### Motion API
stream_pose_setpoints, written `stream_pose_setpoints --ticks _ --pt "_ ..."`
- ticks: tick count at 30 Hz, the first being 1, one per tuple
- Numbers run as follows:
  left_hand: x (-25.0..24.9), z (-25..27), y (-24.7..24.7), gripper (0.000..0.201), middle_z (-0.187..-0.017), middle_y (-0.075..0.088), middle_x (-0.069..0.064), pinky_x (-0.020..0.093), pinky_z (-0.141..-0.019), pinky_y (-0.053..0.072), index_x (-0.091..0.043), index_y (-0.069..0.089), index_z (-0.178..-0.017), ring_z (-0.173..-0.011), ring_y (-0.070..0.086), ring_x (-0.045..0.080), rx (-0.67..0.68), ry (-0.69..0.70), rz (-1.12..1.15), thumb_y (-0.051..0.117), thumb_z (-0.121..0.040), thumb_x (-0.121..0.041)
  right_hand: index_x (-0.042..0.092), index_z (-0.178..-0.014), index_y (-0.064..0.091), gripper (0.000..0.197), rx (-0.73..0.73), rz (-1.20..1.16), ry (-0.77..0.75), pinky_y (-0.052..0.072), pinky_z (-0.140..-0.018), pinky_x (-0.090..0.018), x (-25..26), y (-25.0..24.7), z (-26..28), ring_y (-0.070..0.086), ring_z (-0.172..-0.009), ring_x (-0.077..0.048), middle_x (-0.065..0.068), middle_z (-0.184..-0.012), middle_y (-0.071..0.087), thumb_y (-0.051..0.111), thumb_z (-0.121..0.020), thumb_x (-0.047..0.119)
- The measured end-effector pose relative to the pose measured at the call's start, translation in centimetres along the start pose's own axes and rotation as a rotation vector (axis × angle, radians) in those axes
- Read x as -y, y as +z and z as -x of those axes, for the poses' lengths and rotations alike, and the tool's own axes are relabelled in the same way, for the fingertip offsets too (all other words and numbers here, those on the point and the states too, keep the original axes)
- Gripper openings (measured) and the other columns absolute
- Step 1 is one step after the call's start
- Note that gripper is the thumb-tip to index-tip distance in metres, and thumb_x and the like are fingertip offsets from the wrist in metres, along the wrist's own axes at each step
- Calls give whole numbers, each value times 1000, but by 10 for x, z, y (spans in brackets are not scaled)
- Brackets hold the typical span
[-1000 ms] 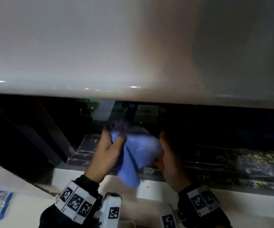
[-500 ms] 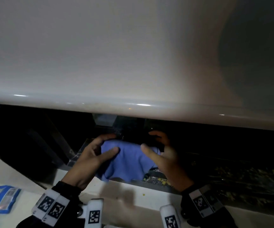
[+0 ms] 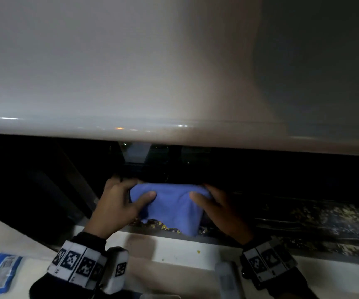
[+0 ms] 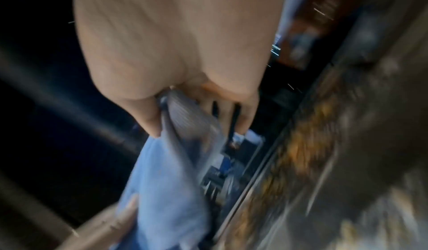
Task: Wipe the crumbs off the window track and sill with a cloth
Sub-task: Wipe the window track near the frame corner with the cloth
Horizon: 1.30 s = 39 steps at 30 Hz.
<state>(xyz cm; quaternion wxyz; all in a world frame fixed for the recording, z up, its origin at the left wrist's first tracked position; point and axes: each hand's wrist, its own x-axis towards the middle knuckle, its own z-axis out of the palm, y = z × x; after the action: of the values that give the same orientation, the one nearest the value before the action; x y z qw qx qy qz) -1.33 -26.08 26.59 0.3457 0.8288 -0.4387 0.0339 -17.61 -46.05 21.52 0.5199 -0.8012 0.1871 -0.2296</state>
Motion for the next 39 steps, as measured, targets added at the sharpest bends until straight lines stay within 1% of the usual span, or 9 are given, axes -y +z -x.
stream_pose_setpoints --ticks 4,8,13,16,21,26,28,31,39 --pt "-1 5 6 38 -88 65 7 30 -80 47 -15 67 -86 -88 62 11 106 -364 537 72 -75 -51 36 -116 62 79 -47 -196 209 41 -106 -42 -4 17 -1 58 -117 -9 9 -120 65 60 -56 88" --pt "-4 8 10 35 -94 70 7 32 -80 46 -1 65 -97 -89 66 14 109 -572 946 72 -72 -25 33 -107 63 46 -85 -279 162 47 -98 -47 14 29 -5 64 -106 -12 4 -106 70 71 -71 60" --pt "5 15 4 36 -100 66 -13 27 -80 47 -31 59 -104 -96 62 3 51 -247 390 68 -70 -32 24 -99 64 37 -53 -361 139 50 -93 -41 24 37 -16 66 -99 -12 1 -99 71 67 -70 47" --pt "-10 23 4 40 -120 60 -13 23 -92 46 -33 57 -119 -113 57 7 123 -25 447 67 -81 -42 21 -94 62 34 -44 -372 155 49 -90 -39 30 48 -22 65 -95 -11 1 -97 69 66 -69 44" --pt "-16 40 26 91 -139 33 -32 6 -95 36 -42 30 -141 -124 37 -13 227 -40 452 81 -65 -49 23 -87 68 41 7 -559 398 50 -92 -41 40 65 -28 65 -93 -12 7 -96 69 74 -67 59" --pt "1 40 39 36 -113 48 -11 15 -84 44 -40 53 -117 -99 55 -3 -85 -178 428 60 -82 -38 17 -105 64 45 260 -805 545 51 -90 -40 59 64 -32 63 -105 -27 -11 -107 68 65 -79 53" --pt "6 38 40 17 -87 59 -6 29 -70 49 -29 60 -101 -77 60 7 -177 -269 462 55 -88 -39 20 -108 61 39 306 -688 572 50 -88 -35 62 62 -33 63 -107 -29 -13 -110 66 53 -87 51" --pt "12 32 34 16 -60 57 -13 11 -57 41 -12 59 -91 -60 56 -4 -404 -352 391 57 -92 -28 26 -114 61 26 257 -423 388 51 -84 -27 46 54 -25 67 -101 -18 -1 -106 70 60 -90 38" --pt "54 -1 21 26 -92 54 21 34 -74 42 3 65 -89 -81 55 37 -484 -355 -158 71 -64 5 37 -103 63 17 -240 408 -26 55 -67 -22 -7 -41 8 66 -73 0 14 -78 69 62 -88 31"
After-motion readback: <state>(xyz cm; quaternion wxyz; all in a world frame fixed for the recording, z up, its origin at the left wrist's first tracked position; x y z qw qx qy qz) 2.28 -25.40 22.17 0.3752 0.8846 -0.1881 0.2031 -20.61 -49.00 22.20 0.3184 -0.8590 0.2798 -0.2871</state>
